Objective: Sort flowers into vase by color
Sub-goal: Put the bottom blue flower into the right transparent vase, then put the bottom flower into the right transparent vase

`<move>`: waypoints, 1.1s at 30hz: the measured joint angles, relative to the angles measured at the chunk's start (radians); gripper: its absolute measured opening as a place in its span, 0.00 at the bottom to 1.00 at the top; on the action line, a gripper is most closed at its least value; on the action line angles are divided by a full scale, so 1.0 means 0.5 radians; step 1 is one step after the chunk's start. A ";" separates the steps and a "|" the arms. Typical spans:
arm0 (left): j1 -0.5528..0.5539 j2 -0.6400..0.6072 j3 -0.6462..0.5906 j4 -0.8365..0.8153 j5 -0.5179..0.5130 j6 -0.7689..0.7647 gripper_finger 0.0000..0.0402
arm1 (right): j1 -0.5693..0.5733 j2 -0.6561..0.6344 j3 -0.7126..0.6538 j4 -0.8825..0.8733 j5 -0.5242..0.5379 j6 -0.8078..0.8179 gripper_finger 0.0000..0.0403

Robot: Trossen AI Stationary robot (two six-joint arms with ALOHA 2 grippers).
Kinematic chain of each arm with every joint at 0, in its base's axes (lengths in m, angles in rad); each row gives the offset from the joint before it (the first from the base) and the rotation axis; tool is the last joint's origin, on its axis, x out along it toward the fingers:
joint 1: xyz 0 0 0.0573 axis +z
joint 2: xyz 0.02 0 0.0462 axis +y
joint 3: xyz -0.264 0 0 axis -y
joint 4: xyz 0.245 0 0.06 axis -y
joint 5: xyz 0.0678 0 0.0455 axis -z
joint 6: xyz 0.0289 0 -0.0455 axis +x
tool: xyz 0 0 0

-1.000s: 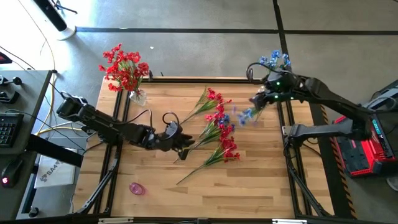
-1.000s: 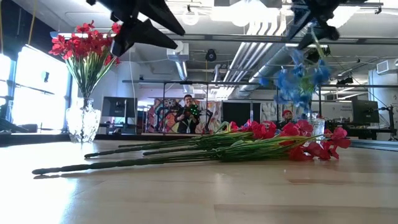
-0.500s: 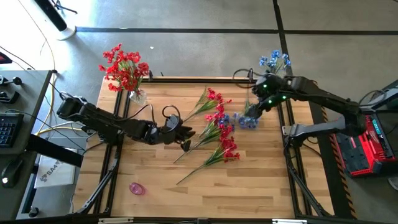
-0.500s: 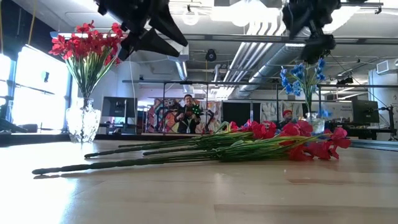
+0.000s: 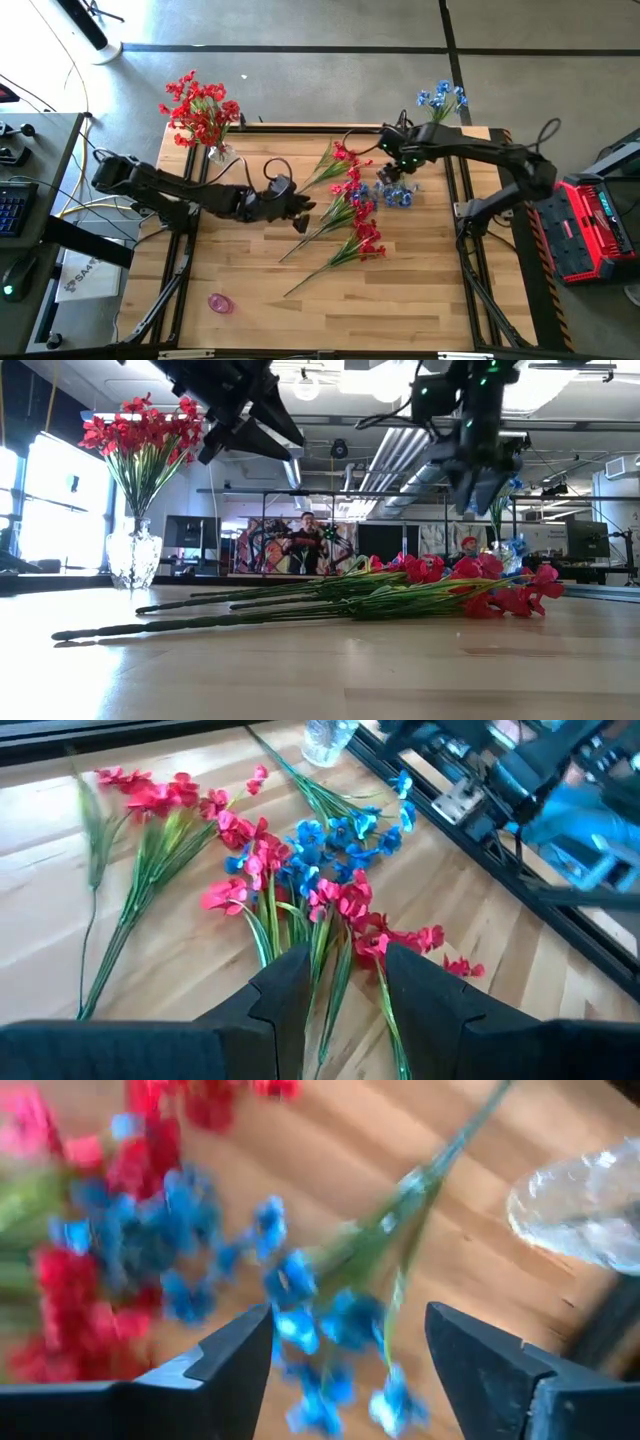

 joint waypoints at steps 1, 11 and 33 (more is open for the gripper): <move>0.030 -0.004 0.000 0.015 0.087 0.053 0.30 | -0.011 0.018 -0.031 0.097 -0.023 0.040 0.61; 0.222 -0.012 0.000 0.046 0.461 0.335 0.30 | -0.198 0.088 -0.564 0.691 -0.175 0.528 0.59; 0.526 -0.013 0.000 0.037 1.066 0.666 0.30 | -0.312 0.068 -1.022 1.248 -0.254 0.504 0.04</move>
